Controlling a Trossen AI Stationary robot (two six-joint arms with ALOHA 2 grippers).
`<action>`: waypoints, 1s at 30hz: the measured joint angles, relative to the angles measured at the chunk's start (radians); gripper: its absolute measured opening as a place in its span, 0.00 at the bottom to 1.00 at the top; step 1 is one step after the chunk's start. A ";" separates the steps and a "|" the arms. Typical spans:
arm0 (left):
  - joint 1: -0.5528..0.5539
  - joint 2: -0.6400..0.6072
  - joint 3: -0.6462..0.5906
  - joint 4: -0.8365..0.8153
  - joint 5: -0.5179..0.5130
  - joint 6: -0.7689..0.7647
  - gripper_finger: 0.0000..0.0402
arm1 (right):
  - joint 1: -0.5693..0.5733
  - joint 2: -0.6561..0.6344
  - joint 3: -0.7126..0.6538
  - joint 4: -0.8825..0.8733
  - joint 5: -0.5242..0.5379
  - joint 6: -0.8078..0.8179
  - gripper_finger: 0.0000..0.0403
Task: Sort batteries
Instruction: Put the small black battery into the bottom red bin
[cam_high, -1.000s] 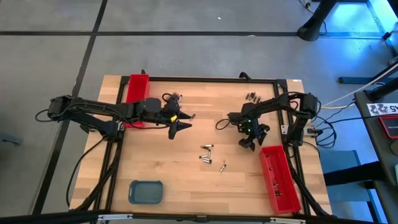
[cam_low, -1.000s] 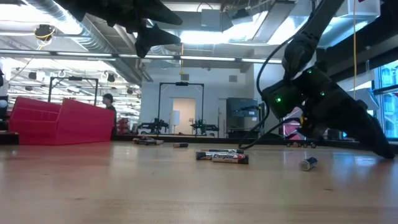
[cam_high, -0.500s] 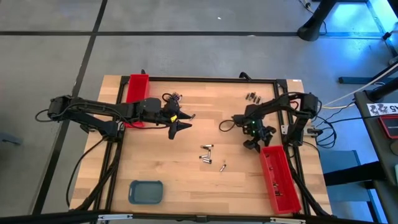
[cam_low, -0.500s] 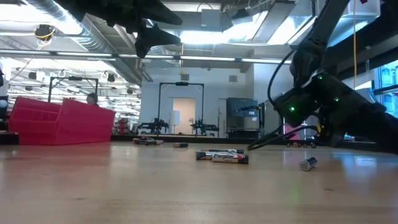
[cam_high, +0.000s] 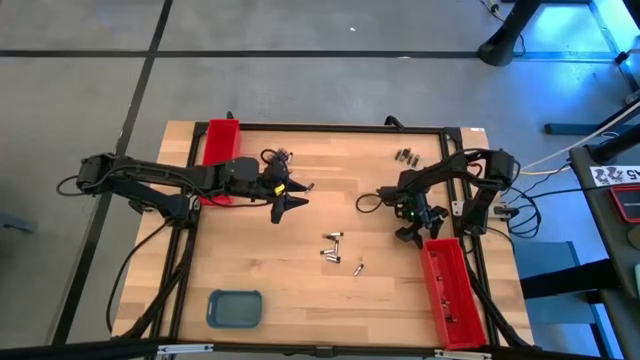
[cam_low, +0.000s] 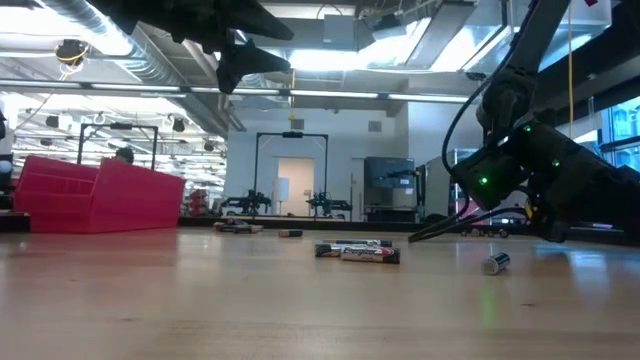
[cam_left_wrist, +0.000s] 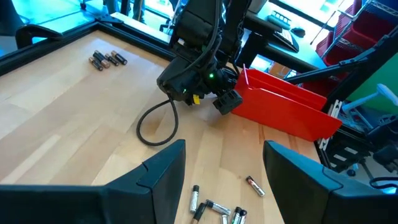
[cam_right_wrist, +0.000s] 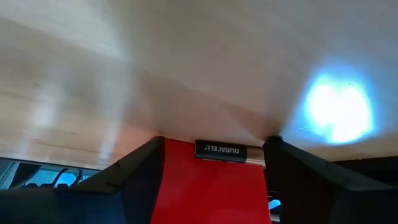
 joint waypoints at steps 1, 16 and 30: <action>0.000 0.000 0.000 0.000 0.000 0.000 0.51 | 0.000 0.000 0.000 0.000 0.002 -0.001 0.65; 0.000 0.000 0.000 0.000 0.000 0.002 0.51 | 0.002 0.004 0.025 -0.019 0.043 -0.002 0.25; 0.000 0.000 0.000 0.000 0.000 0.012 0.51 | 0.002 0.006 0.192 0.015 0.027 -0.017 0.01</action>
